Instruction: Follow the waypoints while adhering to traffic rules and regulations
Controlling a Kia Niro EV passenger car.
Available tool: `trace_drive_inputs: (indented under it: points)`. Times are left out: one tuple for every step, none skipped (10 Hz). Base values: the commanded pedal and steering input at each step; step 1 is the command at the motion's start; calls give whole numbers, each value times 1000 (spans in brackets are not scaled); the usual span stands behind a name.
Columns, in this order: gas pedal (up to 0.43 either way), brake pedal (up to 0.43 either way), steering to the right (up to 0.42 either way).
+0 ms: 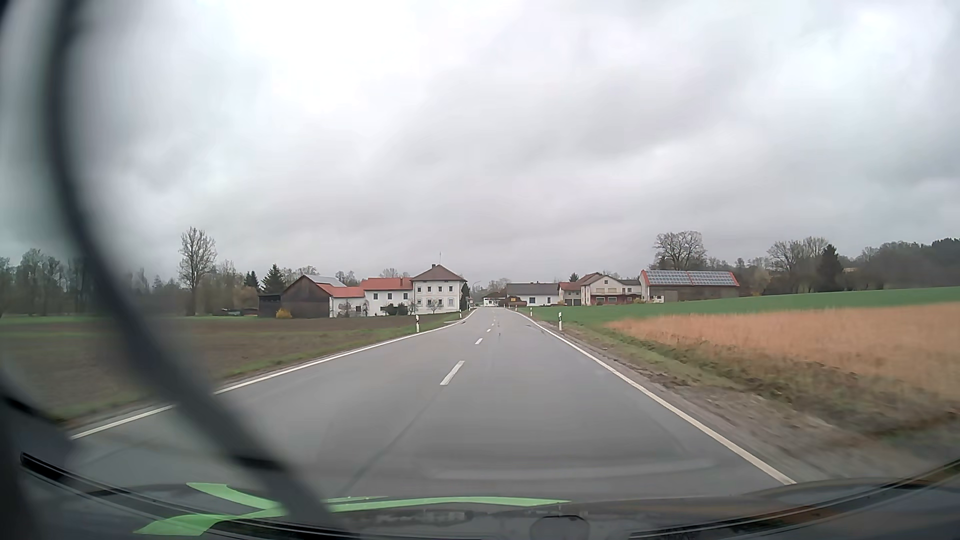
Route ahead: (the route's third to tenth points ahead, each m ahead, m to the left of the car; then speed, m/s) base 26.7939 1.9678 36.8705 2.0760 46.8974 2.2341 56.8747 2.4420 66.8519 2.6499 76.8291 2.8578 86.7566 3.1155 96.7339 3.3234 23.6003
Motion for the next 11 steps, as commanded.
trace_drive_inputs:
  points:
    - [98,0,-3]
    - [87,0,-3]
    - [87,0,-3]
    - [59,0,-4]
    - [47,0,-4]
    - [28,0,-5]
    - [0,0,-5]
    - [0,0,-6]
    - [0,0,-6]
    - [0,0,-5]
    - [0,0,-3]
